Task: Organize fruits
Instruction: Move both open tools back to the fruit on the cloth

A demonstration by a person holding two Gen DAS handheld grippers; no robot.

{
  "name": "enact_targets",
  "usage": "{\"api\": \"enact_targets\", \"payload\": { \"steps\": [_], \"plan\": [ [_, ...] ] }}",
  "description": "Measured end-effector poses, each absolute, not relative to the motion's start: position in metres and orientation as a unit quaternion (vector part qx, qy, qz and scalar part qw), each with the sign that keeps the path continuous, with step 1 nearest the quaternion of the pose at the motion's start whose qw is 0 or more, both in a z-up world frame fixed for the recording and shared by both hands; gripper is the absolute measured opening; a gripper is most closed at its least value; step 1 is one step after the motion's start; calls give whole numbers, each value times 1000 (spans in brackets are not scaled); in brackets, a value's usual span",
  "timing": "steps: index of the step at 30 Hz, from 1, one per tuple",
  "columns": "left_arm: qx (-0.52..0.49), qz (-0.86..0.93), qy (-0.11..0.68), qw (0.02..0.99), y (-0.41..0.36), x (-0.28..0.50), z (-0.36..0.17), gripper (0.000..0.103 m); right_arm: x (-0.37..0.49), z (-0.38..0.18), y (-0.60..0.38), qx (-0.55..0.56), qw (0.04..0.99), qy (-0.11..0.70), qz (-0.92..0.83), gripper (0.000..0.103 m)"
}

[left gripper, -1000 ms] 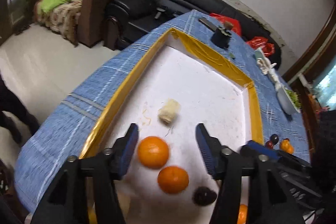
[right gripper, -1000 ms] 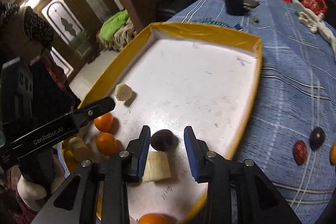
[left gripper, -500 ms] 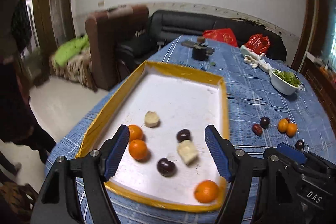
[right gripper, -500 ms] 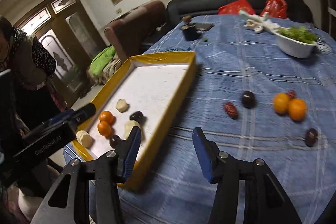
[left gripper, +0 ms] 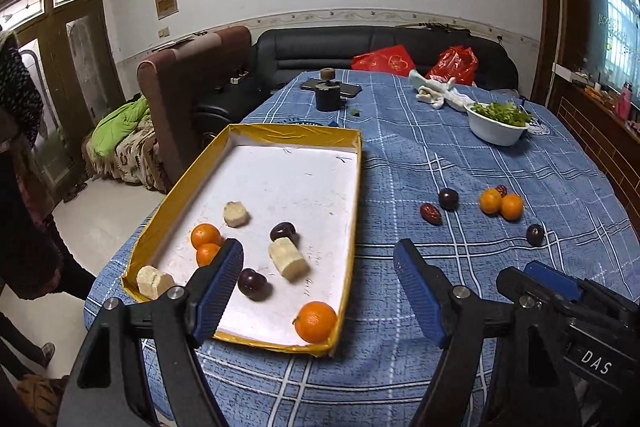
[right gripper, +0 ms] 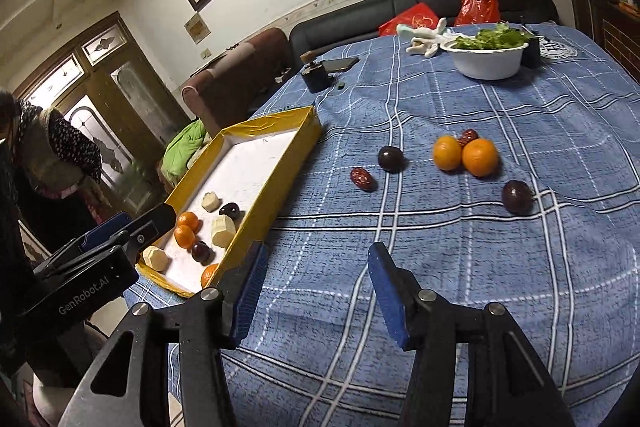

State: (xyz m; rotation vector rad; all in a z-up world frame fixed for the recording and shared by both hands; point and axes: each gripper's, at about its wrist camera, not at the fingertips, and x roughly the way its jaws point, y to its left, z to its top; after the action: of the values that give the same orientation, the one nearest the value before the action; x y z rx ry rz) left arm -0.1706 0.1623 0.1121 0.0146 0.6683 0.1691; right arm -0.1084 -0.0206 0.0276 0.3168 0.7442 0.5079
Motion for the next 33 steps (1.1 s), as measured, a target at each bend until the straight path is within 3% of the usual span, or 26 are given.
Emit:
{"api": "enact_targets", "payload": {
  "steps": [12,18,22,28,33],
  "plan": [
    [2,79,333,939,159,-174,110,78,-112,24,-31,159,889,356,240,60],
    [-48,32,357,932,171,-169,104,80,-110,21,-33,154,892,357,231,62],
    [-57,9,338,939,173,-176,109,90,-103,16,-34,161,889,363,228,62],
    [-31,-11,316,948,159,-188,115,91,-103,29,-35,145,897,351,224,62],
    [-78,-31,342,936,168,-185,110,91,-102,43,-45,137,907,336,211,62]
  ]
}}
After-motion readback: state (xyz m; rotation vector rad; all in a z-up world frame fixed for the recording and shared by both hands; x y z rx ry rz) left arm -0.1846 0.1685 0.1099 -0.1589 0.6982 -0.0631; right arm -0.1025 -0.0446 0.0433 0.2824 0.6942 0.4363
